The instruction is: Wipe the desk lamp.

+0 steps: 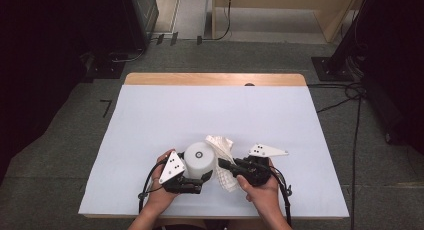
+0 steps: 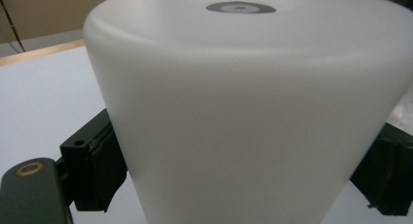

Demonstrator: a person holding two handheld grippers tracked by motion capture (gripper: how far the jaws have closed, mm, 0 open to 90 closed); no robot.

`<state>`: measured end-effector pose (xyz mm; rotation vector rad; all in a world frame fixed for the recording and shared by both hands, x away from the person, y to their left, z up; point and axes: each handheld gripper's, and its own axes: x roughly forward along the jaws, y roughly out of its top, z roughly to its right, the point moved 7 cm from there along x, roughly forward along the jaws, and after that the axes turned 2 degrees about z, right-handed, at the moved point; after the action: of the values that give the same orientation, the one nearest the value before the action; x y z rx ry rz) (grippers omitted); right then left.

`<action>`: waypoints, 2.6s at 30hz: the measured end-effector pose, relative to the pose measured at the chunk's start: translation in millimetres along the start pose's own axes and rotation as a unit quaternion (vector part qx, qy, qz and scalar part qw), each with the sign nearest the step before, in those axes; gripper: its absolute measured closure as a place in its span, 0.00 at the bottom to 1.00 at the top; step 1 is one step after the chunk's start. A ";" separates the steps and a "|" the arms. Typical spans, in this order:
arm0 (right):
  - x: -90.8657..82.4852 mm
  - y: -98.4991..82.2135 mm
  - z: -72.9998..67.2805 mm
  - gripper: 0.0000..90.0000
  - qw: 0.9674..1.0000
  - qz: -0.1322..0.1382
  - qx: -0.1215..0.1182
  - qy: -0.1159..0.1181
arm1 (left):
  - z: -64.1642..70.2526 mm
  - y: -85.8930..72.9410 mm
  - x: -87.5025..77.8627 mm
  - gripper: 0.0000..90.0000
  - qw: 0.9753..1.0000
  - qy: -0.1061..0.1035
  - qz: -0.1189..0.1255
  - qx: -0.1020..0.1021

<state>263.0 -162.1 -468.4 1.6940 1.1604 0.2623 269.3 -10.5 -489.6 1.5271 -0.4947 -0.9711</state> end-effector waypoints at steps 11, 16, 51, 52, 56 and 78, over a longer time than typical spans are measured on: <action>4.7 -9.1 14.2 0.88 1.000 -0.013 0.018 -0.013 | -13.2 -19.0 5.2 0.10 0.999 0.022 -0.021 0.017; 4.4 -10.0 16.2 0.88 1.000 -0.014 0.021 -0.016 | -13.8 -13.0 -1.7 0.00 0.999 0.050 0.001 -0.017; -11.4 16.5 -17.6 0.88 0.999 0.034 -0.010 0.025 | 4.9 3.5 -1.8 0.10 1.000 0.015 -0.008 -0.006; -11.9 16.9 -17.8 0.88 0.999 0.034 -0.012 0.025 | 4.8 4.5 -1.9 0.10 1.000 0.015 -0.006 -0.008; -1.3 3.4 -6.2 0.88 1.000 0.010 0.000 0.014 | 2.0 9.9 -5.8 0.10 1.000 0.015 0.007 -0.012; -5.9 1.8 14.2 0.88 0.999 0.015 0.031 -0.018 | -9.6 -17.2 9.0 0.10 1.000 0.005 -0.017 0.011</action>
<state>270.1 -175.5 -471.3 1.7640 1.1282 0.2154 278.3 -8.1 -509.2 1.5632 -0.4761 -0.9865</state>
